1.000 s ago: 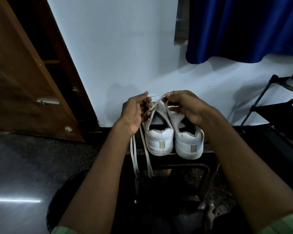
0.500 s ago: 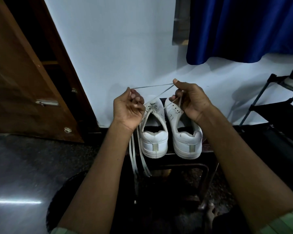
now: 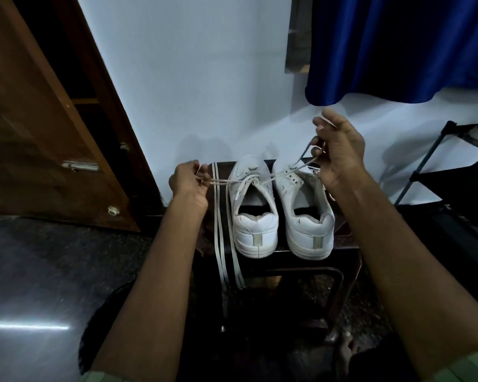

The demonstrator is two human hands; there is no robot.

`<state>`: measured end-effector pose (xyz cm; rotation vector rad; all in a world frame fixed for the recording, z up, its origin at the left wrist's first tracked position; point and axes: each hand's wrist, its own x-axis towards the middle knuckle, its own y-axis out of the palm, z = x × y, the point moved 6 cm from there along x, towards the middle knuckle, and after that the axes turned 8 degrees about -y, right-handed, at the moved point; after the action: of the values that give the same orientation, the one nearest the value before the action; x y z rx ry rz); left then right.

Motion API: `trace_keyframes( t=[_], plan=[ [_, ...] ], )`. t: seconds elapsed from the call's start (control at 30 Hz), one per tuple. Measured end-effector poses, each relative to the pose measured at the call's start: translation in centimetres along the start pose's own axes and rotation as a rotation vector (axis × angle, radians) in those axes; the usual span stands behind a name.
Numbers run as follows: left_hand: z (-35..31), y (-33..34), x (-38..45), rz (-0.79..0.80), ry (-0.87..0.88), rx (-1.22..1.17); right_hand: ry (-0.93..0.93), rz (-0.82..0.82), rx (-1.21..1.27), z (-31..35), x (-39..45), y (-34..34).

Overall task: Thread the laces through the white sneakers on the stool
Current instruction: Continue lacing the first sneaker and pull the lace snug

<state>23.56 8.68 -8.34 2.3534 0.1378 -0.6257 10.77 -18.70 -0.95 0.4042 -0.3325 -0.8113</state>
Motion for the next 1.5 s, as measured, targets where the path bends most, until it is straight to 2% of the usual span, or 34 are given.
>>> trace_keyframes(
  t=[0.07, 0.27, 0.4, 0.5, 0.6, 0.63, 0.7, 0.83, 0.97, 1.1, 1.2, 1.3, 1.4, 1.43, 1.5],
  plan=[
    [-0.2, -0.3, -0.1, -0.088, 0.089, 0.18, -0.108, 0.016, -0.204, -0.2, 0.3, -0.3],
    [0.6, -0.4, -0.5, -0.14, 0.199, 0.664, -0.619, 0.124, -0.917, 0.8, -1.1, 1.2],
    [0.7, 0.6, -1.8, -0.265, 0.321, 1.115, -0.696, 0.302, -1.232, -0.2, -1.8, 2.8],
    [0.6, 2.0, -3.4, -0.238, 0.505, 1.35, -0.707, 0.601, -1.186, -0.9, -3.1, 4.6],
    [0.5, 3.6, -5.0, -0.049, 0.732, 1.314, -0.45, 0.86, -1.065, -1.7, -4.5, 5.8],
    [0.5, 4.0, -5.3, 0.021, 0.739, 1.284, -0.4, 0.904, -1.05, -2.0, -4.7, 6.0],
    [0.8, 4.5, -5.3, 0.216, 0.622, 1.182, -0.342, 0.961, -1.097, -3.0, -5.0, 6.1],
    [2.6, 4.6, -5.1, 0.521, 0.359, 1.245, -0.358, 0.898, -1.235, -4.0, -4.8, 5.8],
    [2.6, 4.1, -5.0, 0.62, 0.377, 1.287, -0.313, 0.84, -1.25, -4.2, -4.2, 5.8],
    [2.4, 3.8, -4.6, 0.576, 0.423, 1.305, -0.13, 0.812, -1.156, -4.5, -3.4, 5.1],
    [2.6, 3.7, -4.1, 0.529, 0.346, 1.246, 0.085, 0.71, -0.932, -4.7, -3.5, 3.9],
    [2.7, 3.5, -4.0, 0.517, 0.287, 1.268, 0.166, 0.667, -0.843, -5.6, -3.3, 2.8],
    [2.5, 3.6, -4.7, 0.501, 0.31, 1.236, 0.101, 0.688, -0.861, -5.4, -3.3, 2.5],
    [2.4, 3.8, -4.9, 0.484, 0.381, 1.242, 0.016, 0.71, -0.888, -5.0, -3.3, 2.7],
    [2.2, 4.4, -5.8, 0.464, 0.63, 1.34, -0.201, 0.763, -1.011, -4.3, -3.7, 3.3]
  ],
)
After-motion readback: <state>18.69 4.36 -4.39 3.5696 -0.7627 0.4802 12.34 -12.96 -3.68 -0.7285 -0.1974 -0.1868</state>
